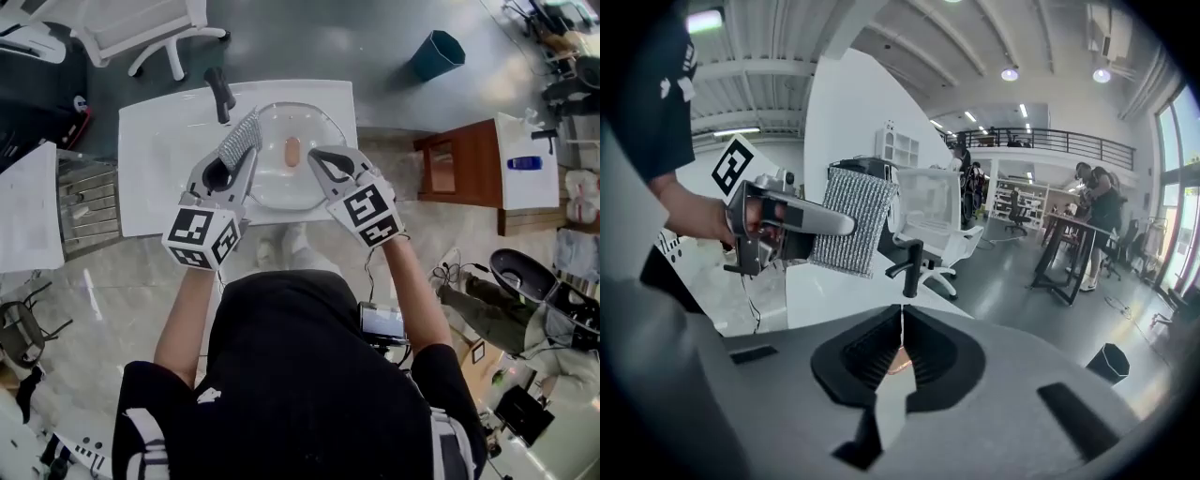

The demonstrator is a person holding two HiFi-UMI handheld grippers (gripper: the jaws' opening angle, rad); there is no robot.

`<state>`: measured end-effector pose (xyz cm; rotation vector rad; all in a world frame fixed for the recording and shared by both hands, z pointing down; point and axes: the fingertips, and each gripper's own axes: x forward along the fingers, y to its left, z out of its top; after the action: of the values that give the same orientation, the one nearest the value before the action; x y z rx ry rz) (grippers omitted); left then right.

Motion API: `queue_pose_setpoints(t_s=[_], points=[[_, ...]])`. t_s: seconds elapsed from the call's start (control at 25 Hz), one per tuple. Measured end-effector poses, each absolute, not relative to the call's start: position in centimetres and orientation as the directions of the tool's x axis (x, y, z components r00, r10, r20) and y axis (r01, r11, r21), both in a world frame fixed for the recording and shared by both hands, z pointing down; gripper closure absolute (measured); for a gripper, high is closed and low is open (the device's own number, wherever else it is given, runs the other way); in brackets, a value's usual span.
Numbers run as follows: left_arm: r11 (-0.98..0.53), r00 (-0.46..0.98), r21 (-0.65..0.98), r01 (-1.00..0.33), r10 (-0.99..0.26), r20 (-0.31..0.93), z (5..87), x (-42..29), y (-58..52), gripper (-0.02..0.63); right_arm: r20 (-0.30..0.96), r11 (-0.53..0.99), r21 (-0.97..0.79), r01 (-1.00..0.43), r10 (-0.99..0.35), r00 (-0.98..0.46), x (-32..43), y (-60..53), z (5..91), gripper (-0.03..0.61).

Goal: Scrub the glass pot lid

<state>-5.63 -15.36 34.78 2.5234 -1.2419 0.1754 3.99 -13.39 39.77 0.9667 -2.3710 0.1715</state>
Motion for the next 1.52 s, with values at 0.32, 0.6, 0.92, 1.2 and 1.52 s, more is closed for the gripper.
queue_pose_setpoints(t_s=[0.32,0.6,0.92,1.2,1.52], points=[[-0.528,0.580,0.241,-0.814,-0.719,0.384,41.3,-6.0,-13.8,0.537,0.660,0.780,-0.006,-0.625,-0.466,-0.588,4.0,-12.3,46.1,0.532],[-0.472,0.543,0.271,-0.839,-0.705,0.456,45.7,-6.3,-11.9,0.537,0.794,0.855,0.019,-0.518,-0.328,-0.512,5.3,-11.1,52.6,0.452],[-0.405,0.496,0.287,-0.868,-0.696,0.519,49.1,-8.1,-11.9,0.537,0.872,0.899,-0.010,-0.439,-0.207,-0.444,6.6,-12.4,56.9,0.303],[-0.392,0.485,0.286,-0.874,-0.684,0.545,50.6,-8.2,-12.1,0.537,0.909,0.915,-0.037,-0.402,-0.136,-0.394,7.3,-13.1,58.8,0.249],[-0.385,0.479,0.286,-0.878,-0.676,0.560,51.4,-7.9,-12.4,0.537,0.926,0.921,-0.040,-0.387,-0.112,-0.361,8.0,-13.0,60.3,0.247]])
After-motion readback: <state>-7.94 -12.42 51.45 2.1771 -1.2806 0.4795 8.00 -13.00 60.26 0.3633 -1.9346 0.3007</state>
